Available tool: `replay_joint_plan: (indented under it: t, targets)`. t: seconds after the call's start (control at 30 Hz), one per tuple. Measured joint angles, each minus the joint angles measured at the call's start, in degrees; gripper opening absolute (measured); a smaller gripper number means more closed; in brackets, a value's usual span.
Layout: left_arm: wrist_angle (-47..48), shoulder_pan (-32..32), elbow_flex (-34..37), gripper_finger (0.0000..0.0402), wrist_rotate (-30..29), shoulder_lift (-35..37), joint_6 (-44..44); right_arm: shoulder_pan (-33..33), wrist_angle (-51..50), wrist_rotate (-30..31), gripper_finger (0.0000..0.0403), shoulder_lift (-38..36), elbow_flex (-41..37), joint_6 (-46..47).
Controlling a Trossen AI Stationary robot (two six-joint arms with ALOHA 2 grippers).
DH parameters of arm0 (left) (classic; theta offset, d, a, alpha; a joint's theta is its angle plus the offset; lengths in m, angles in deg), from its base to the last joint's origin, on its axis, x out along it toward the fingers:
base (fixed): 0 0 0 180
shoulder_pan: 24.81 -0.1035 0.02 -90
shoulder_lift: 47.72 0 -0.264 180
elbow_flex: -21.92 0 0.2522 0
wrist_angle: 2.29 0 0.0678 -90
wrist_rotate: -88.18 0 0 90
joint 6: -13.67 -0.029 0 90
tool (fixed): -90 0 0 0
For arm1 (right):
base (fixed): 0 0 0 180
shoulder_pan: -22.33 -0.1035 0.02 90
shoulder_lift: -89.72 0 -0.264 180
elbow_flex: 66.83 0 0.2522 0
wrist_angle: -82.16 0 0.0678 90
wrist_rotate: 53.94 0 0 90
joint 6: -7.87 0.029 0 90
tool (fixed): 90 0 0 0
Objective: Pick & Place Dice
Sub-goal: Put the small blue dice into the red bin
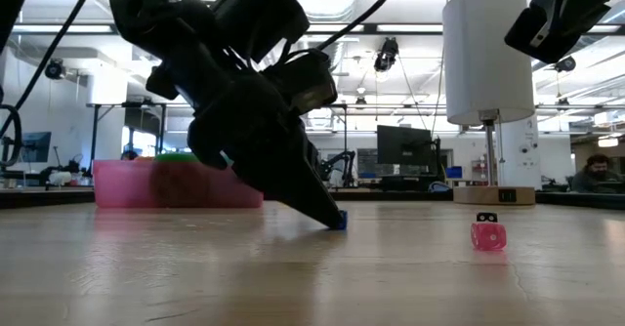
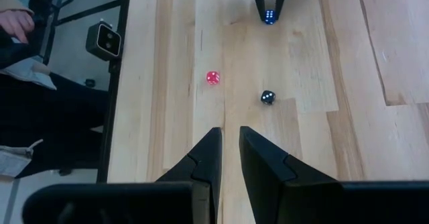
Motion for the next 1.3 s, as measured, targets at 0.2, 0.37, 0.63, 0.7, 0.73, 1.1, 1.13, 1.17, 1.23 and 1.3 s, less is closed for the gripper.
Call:
replay_joint_plan:
  t: [0.2,0.37,0.63,0.7,0.73,1.1,1.13,1.17,1.23,1.3]
  targets:
    - [-0.01,0.0,0.02,0.0041,0.1,0.0,0.29,0.0,0.01,0.04,0.0052,0.0,0.0,0.17]
    - [1.88,-0.23,0.16,0.0041,0.13,1.7,0.92,0.0,0.02,0.08,0.0052,0.0,0.0,0.15]
    - [11.1,-2.4,0.2,0.0044,-2.03,13.99,1.51,0.0,0.07,1.65,0.0052,0.02,0.0,0.0]
    - [13.77,-2.8,0.2,0.0044,-4.0,17.85,2.71,0.02,0.02,1.9,0.0052,0.02,0.0,-0.02]
    - [15.09,-3.01,0.2,0.0044,-5.06,19.9,3.38,0.02,0.05,2.22,0.0052,0.02,0.0,0.0]
    - [32.75,-4.65,0.17,0.0046,-19.51,35.59,11.01,0.02,0.05,4.65,0.0052,0.02,0.0,-0.1]
    - [34.04,-4.84,0.17,0.0046,-20.44,36.61,12.03,0.02,-0.02,4.66,0.0052,0.02,0.0,-0.24]
    - [35.18,-4.98,0.17,0.0046,-21.38,37.43,13.05,0.02,0.07,4.68,0.0052,0.02,0.0,-0.26]
    - [37.02,-5.36,0.17,0.0046,-23.06,39.09,14.88,0.02,0.04,4.68,0.0052,0.02,0.0,-0.28]
    - [38.91,-5.88,0.17,0.0046,-24.74,40.23,16.86,0.01,0.03,4.68,0.0052,0.02,0.0,-0.28]
